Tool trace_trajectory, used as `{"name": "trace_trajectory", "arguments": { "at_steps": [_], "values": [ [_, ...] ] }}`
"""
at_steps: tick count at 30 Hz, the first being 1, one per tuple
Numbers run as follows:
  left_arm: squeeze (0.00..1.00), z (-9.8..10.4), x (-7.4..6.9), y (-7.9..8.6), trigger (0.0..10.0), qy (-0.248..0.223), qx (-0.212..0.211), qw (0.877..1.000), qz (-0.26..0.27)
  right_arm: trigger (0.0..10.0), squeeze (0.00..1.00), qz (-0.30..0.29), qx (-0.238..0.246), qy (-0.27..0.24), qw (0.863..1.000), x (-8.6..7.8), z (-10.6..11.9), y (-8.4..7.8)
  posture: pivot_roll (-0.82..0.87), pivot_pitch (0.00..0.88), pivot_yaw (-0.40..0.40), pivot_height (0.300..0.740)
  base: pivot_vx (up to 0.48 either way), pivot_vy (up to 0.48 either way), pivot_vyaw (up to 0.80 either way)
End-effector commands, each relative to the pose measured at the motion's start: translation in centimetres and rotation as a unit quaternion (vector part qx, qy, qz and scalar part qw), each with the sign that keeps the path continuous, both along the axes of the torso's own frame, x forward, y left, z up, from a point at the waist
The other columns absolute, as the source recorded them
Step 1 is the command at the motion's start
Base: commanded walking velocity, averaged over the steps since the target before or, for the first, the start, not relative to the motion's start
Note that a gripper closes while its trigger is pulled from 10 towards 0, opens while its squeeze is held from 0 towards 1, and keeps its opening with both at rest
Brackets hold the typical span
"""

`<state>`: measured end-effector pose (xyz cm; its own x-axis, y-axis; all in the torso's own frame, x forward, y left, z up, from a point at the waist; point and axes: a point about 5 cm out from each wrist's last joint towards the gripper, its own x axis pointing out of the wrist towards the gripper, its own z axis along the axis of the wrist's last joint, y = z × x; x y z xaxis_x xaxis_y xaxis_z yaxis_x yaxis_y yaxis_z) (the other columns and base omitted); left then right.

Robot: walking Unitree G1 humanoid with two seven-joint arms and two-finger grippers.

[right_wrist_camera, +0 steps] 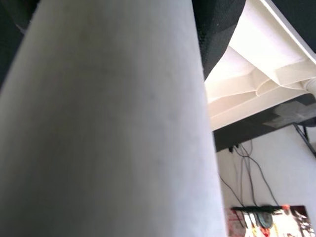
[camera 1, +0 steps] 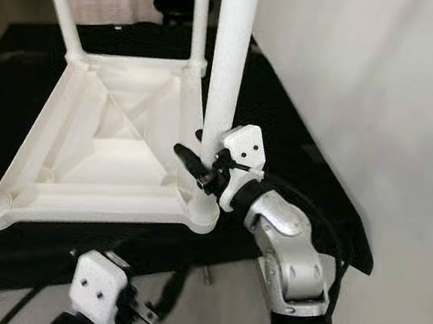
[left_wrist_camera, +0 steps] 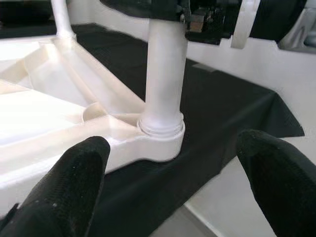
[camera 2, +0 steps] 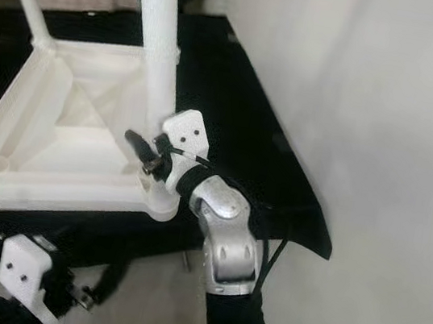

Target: Building children table

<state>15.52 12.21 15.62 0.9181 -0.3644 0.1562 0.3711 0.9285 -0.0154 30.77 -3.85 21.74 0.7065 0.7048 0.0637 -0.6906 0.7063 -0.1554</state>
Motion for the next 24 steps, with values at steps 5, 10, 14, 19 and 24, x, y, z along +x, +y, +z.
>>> {"name": "trace_trajectory", "arguments": {
  "at_steps": [5,10,14,19,24],
  "values": [
    [0.00,-0.7,0.4,-0.1,10.0,0.008,-0.004,1.000,-0.003,10.0,0.00,0.024,-0.060,0.090,0.994,1.1,-4.0,1.9,-0.05,0.183,-0.027,0.740,0.000,0.000,0.00],
    [0.00,-0.6,0.5,-0.1,10.0,0.005,-0.006,1.000,0.004,10.0,0.51,0.060,-0.023,0.068,0.996,1.5,-1.9,1.6,-0.05,0.181,-0.031,0.740,0.000,0.000,0.00],
    [0.00,-0.6,0.5,-0.1,10.0,0.005,-0.006,1.000,0.004,10.0,0.51,0.060,-0.023,0.068,0.996,1.5,-1.9,1.6,-0.05,0.181,-0.031,0.740,0.000,0.000,0.00],
    [0.00,-0.5,0.3,-0.2,10.0,0.005,-0.008,1.000,0.002,10.0,0.00,0.196,-0.044,0.027,0.979,2.0,0.3,0.7,-0.02,0.205,-0.039,0.740,0.000,0.000,0.00],
    [0.00,-0.2,-0.1,-0.5,10.0,0.007,-0.012,1.000,0.001,10.0,0.00,0.369,-0.111,-0.023,0.922,3.0,3.6,-1.9,0.00,0.218,-0.051,0.740,0.000,0.000,0.00]
  ]
}}
